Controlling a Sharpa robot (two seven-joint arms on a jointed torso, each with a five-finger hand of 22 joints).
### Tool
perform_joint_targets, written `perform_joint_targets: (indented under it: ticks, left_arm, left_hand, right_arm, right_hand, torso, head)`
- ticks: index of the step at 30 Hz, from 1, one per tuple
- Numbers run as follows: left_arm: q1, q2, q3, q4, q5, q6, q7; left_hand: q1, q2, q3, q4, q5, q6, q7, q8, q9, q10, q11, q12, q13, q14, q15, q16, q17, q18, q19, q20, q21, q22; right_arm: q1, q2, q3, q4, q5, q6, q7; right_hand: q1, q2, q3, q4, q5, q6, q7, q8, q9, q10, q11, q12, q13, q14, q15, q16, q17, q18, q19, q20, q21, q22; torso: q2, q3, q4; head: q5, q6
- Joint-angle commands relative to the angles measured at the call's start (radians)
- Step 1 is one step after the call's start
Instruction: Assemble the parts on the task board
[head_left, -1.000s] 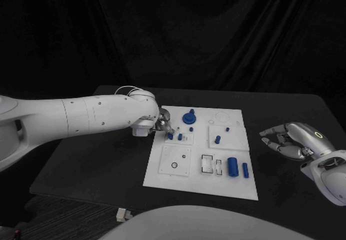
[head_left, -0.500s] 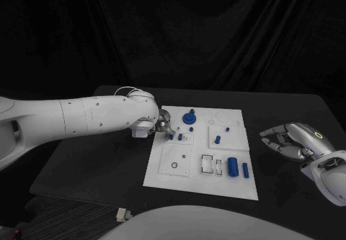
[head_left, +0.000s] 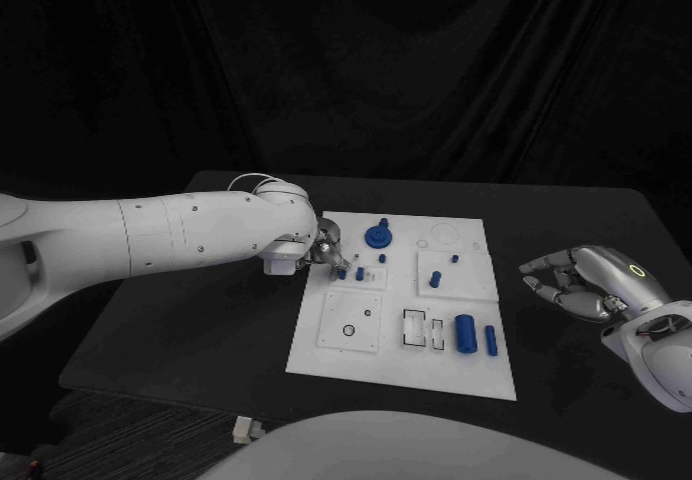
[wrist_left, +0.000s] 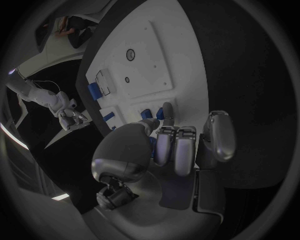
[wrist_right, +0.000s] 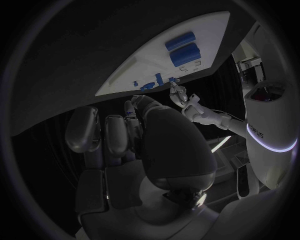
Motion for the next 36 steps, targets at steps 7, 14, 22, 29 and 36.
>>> perform_joint_targets:
  ticks: [7,14,22,29,36]
  left_arm:
    - [0.003,-0.008,0.001,0.005,0.005,-0.059,0.010]
    - [0.021,-0.023,0.001,0.014,0.005,-0.132,0.030]
    - [0.036,-0.031,0.001,0.015,0.005,-0.133,0.041]
    - [0.038,-0.032,0.001,0.012,0.005,-0.151,0.087]
    - [0.039,-0.024,0.000,-0.001,0.005,-0.288,0.378]
  left_hand:
    - [-0.073,-0.021,-0.002,0.057,-0.120,0.018,0.006,-0.005,-0.012,0.047,-0.001,0.006,0.224,0.106,-0.002,0.003,0.263,0.012,0.007,-0.006,0.013,0.175]
    - [-0.214,0.013,-0.102,0.062,-0.198,0.041,0.002,0.006,-0.012,0.062,-0.006,0.022,0.233,0.106,-0.004,0.003,0.263,0.009,0.022,-0.009,0.034,0.181]
    - [-0.163,0.014,-0.129,0.055,-0.161,0.060,-0.008,0.025,-0.001,0.066,-0.013,0.025,0.234,0.106,-0.012,0.003,0.263,0.008,0.026,-0.013,0.038,0.182]
    - [-0.099,-0.006,-0.140,0.048,-0.155,0.062,-0.013,0.033,0.005,0.068,-0.017,0.027,0.235,0.106,-0.015,0.003,0.263,0.007,0.029,-0.017,0.041,0.183]
    - [0.151,-0.064,-0.113,-0.056,-0.334,-0.056,0.025,-0.013,-0.021,-0.217,0.016,-0.314,0.044,-0.100,0.009,-0.268,0.082,0.031,-0.069,0.002,-0.096,0.144]
  right_arm:
    - [-0.003,-0.003,0.001,0.001,-0.002,0.001,-0.016]
    - [-0.003,-0.004,0.001,0.001,-0.002,-0.001,-0.016]
    - [-0.003,-0.004,0.001,0.002,-0.002,-0.004,-0.016]
    - [-0.003,-0.005,0.001,0.002,-0.002,-0.005,-0.015]
    - [-0.003,-0.012,0.001,0.010,-0.002,-0.019,-0.005]
  right_hand:
    - [0.004,-0.001,0.005,0.000,0.004,-0.006,0.003,-0.002,-0.001,-0.005,0.000,-0.005,-0.213,0.031,-0.004,-0.003,-0.001,0.002,-0.004,0.000,-0.003,0.145]
    - [0.004,-0.001,0.005,0.000,0.004,-0.006,0.003,-0.002,-0.001,-0.005,0.000,-0.005,-0.213,0.031,-0.004,-0.003,-0.001,0.002,-0.004,0.000,-0.003,0.145]
    - [0.004,-0.001,0.005,0.000,0.004,-0.006,0.003,-0.002,-0.001,-0.005,0.000,-0.005,-0.213,0.031,-0.004,-0.003,-0.001,0.002,-0.004,0.000,-0.003,0.145]
    - [0.004,-0.001,0.005,0.000,0.004,-0.006,0.003,-0.002,-0.001,-0.005,0.000,-0.005,-0.213,0.031,-0.004,-0.003,-0.001,0.002,-0.004,0.000,-0.003,0.145]
    - [0.003,0.000,0.009,-0.003,0.005,-0.004,0.002,0.000,-0.001,-0.005,-0.001,-0.008,-0.215,0.031,-0.004,-0.005,-0.004,0.002,-0.004,0.000,-0.004,0.145]
  torso:
    - [0.000,-0.0012,0.0001]
    - [0.000,-0.0014,0.0000]
    - [-0.001,-0.0013,-0.0004]
    - [0.000,-0.0010,0.0000]
    - [0.000,-0.0015,0.0003]
  head:
    - [0.000,0.000]
    - [-0.003,0.000]
    - [-0.002,0.000]
    - [-0.004,0.000]
    - [-0.008,0.000]
